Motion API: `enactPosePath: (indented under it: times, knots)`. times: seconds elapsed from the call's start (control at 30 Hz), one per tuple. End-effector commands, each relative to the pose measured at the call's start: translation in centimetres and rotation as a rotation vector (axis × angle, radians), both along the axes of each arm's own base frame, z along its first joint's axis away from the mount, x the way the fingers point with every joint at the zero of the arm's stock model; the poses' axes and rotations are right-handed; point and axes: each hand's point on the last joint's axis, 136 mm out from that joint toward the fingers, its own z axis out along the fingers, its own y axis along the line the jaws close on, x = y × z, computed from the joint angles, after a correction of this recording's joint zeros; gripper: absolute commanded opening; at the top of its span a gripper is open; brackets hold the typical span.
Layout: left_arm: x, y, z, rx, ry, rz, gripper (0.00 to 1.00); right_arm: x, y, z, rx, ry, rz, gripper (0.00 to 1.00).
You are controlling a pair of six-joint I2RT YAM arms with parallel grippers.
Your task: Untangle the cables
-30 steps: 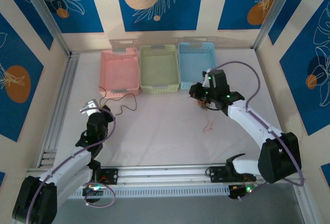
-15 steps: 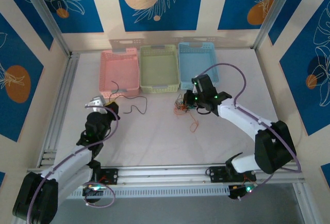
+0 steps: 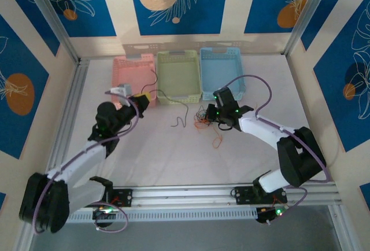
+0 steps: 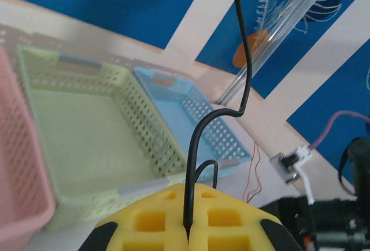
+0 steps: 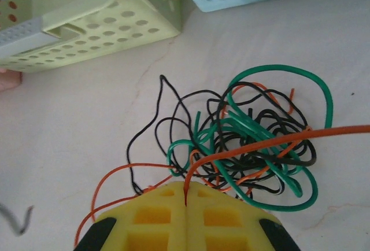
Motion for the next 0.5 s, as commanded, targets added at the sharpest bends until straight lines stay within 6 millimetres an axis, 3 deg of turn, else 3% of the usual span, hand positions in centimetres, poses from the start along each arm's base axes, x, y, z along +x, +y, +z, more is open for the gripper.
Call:
enactPosePath:
  times: [0.0, 0.13, 0.27, 0.37, 0.47]
  knots:
    - [1.9, -1.2, 2.9, -0.016, -0.042, -0.027, 0.0, 0.4, -0.6, -0.6, -0.048, 0.032, -0.045, 0.0]
    - [5.6, -1.0, 6.0, -0.013, -0.083, 0.062, 0.0, 0.5, -0.6, -0.9, -0.059, 0.045, -0.051, 0.0]
    - [10.1, -1.5, 7.8, 0.007, -0.083, 0.124, 0.0, 0.4, -0.7, -1.0, -0.06, 0.047, -0.055, 0.0]
    - [13.7, -1.7, 7.8, 0.007, -0.057, 0.191, 0.0, 0.5, -0.7, -1.1, -0.064, 0.051, -0.055, 0.0]
    - [17.0, -2.2, 6.6, 0.05, -0.025, 0.235, 0.0, 0.5, -0.6, -1.3, -0.069, 0.063, -0.053, 0.0]
